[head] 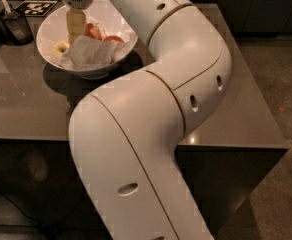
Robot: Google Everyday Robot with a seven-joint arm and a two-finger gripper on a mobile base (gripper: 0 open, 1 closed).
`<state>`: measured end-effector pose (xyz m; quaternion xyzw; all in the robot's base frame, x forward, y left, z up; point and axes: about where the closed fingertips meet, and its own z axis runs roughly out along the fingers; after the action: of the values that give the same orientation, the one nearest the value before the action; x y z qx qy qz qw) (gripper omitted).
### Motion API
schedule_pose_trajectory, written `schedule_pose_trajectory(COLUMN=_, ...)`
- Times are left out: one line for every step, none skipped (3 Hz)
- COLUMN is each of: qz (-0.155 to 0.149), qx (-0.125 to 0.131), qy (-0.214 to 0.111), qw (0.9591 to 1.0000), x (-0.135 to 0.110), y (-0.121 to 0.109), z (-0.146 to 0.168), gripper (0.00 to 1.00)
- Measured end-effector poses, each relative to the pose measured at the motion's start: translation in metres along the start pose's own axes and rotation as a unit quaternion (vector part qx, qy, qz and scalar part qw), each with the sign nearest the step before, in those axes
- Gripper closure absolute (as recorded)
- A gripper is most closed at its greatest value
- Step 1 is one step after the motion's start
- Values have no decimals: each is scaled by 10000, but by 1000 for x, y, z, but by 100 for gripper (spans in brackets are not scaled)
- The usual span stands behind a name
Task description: Pick apple from white bowl
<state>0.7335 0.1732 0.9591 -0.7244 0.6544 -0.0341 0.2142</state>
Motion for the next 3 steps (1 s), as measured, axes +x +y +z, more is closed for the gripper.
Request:
schedule_pose_trajectory(qz=65, qx=49, qy=-51, qw=10000, x=1, y=-6, z=1, gripper=0)
schedule_pose_trajectory(qz=146, qx=33, qy=-107, qw=9998, x=4, y=-12, z=5, gripper=0)
schedule_pose_trajectory(qz=183, qx=-9, qy=-118, qw=9998, x=7, y=-15, z=13, gripper=0)
